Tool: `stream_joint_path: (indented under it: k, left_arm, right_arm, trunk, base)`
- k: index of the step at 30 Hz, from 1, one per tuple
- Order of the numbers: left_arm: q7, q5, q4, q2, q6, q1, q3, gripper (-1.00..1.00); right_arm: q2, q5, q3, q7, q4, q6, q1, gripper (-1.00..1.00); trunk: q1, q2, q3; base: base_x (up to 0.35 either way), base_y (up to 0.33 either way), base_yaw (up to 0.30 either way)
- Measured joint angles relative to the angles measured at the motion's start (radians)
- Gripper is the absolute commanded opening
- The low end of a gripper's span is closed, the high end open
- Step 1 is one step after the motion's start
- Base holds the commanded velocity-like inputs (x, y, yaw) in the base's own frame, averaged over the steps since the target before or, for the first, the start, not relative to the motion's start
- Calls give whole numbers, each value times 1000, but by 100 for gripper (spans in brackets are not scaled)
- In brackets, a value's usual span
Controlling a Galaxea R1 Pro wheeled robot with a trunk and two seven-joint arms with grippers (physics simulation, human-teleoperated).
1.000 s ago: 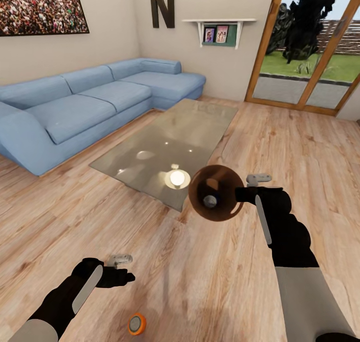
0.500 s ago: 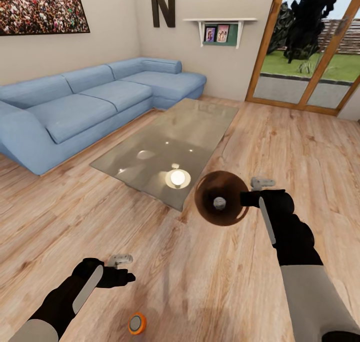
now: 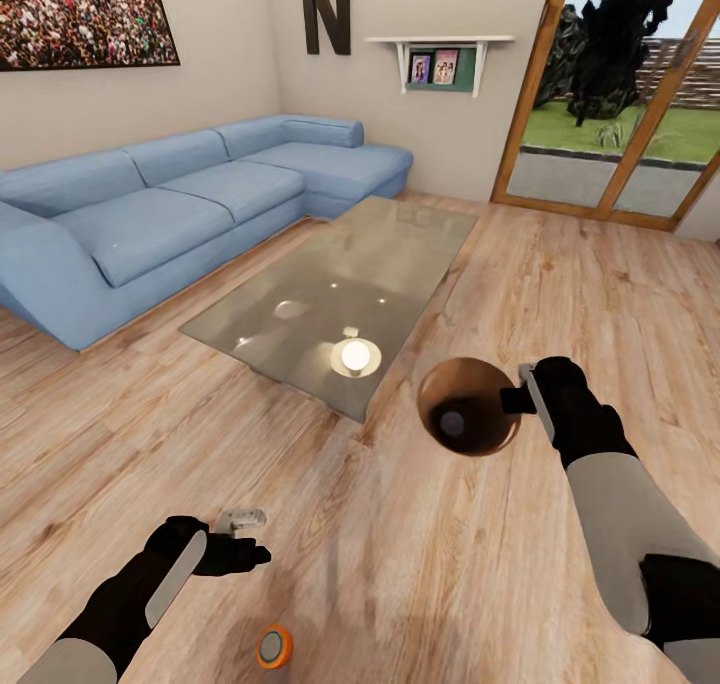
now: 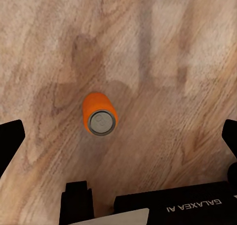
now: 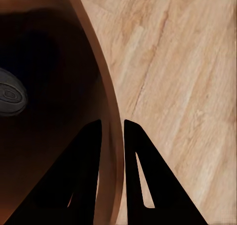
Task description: Put the three can of soda from the living room inside the tash can in the kitchen.
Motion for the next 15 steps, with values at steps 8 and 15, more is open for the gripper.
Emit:
stream_joint_path:
  k: [8, 15]
  left_arm:
    - [0, 0, 0, 0, 1, 0, 0, 100]
    - [0, 0, 2, -4, 6, 0, -1, 100]
  right_arm:
    - [-48, -4, -1, 1, 233, 0, -147, -100]
    - [-86, 1, 4, 1, 447, 0, -236, -100]
  trunk:
    - [31, -56, -25]
    - [57, -105, -47]
  base:
    - [0, 0, 0]
    - [0, 0, 0]
